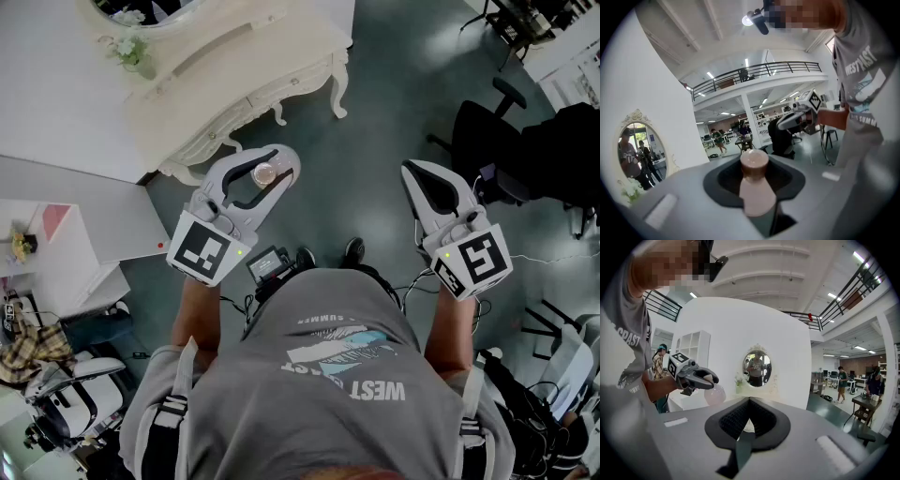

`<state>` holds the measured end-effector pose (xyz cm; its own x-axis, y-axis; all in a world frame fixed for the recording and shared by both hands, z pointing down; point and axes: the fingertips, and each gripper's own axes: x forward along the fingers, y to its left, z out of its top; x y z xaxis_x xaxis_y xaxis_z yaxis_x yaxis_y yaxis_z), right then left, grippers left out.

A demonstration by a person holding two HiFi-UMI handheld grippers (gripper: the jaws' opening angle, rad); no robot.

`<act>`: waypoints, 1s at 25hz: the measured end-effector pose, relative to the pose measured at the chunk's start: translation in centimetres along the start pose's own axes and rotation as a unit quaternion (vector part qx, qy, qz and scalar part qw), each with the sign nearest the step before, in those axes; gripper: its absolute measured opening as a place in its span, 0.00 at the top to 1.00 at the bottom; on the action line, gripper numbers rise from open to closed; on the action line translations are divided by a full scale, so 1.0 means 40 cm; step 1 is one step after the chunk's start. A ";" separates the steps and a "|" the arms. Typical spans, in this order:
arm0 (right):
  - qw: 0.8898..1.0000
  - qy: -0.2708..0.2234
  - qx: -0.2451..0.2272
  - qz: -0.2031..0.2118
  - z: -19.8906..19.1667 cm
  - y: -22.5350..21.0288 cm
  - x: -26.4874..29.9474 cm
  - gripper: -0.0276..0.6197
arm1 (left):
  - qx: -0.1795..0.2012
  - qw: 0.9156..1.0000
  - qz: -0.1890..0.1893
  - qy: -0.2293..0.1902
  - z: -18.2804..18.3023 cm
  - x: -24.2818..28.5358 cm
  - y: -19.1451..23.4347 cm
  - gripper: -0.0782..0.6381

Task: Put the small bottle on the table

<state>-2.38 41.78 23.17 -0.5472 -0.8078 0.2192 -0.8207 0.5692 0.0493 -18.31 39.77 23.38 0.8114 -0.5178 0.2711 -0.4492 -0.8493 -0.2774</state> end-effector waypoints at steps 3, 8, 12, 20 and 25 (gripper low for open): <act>1.000 -0.001 -0.001 0.004 -0.001 -0.016 -0.002 0.95 | -0.003 1.000 0.003 0.004 0.002 0.014 -0.004 0.72; 1.000 -0.003 -0.002 0.012 -0.004 -0.054 -0.010 0.96 | -0.007 1.000 0.008 0.006 0.015 0.050 -0.015 0.72; 1.000 -0.005 -0.003 0.021 -0.008 -0.088 -0.017 0.96 | -0.010 1.000 0.015 0.012 0.023 0.081 -0.023 0.72; 0.999 -0.009 -0.009 0.040 -0.018 -0.169 -0.020 0.96 | -0.014 0.999 0.033 0.019 0.036 0.155 -0.033 0.72; 0.998 -0.007 -0.012 0.058 -0.024 -0.230 -0.005 0.95 | -0.018 0.999 0.041 0.025 0.045 0.219 -0.021 0.72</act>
<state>5.43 36.83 23.60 -0.6414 -0.7376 0.2112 -0.7471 0.6631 0.0471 -10.14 36.13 24.32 0.7517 -0.5900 0.2946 -0.5275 -0.8060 -0.2684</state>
